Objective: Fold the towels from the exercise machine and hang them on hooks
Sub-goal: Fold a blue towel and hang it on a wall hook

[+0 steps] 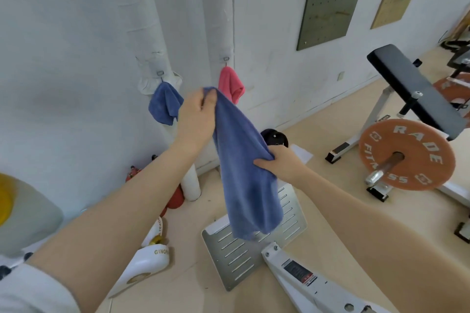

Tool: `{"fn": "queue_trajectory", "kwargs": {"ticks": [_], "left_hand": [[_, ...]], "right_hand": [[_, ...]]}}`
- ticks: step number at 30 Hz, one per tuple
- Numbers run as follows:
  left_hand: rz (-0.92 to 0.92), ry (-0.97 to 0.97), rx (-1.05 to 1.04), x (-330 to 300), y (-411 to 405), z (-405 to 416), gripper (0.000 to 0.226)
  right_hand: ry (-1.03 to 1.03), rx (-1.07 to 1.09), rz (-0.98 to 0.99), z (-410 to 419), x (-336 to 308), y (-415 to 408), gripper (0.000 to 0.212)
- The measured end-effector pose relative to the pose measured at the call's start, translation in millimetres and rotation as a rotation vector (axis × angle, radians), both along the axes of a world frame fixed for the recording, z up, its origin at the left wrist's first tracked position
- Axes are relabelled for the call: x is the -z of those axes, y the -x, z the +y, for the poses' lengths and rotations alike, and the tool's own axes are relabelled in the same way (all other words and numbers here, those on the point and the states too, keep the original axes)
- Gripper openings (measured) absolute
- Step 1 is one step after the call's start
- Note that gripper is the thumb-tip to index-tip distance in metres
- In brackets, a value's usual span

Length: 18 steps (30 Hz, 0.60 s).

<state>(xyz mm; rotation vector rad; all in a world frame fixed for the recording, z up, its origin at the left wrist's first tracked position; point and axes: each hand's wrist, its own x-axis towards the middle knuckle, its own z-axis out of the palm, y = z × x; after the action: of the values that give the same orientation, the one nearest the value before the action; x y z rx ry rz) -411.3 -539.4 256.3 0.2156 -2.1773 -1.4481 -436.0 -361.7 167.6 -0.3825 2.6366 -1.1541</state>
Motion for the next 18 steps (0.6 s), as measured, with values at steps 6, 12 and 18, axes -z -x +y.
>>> {"fn": "queue_trajectory", "kwargs": {"ticks": [6,12,18], "left_hand": [[-0.341,-0.330,0.086,39,8,0,0.023],[-0.503,0.253,0.411,40,2,30,0.029],[-0.493,0.111,0.323,44,14,32,0.021]], "right_hand": [[0.115,-0.024,-0.052,2,-9,11,0.035],[0.178,-0.125,-0.071,2,-31,24,0.023],[-0.062,-0.005,0.188,11,-31,53,0.007]]}}
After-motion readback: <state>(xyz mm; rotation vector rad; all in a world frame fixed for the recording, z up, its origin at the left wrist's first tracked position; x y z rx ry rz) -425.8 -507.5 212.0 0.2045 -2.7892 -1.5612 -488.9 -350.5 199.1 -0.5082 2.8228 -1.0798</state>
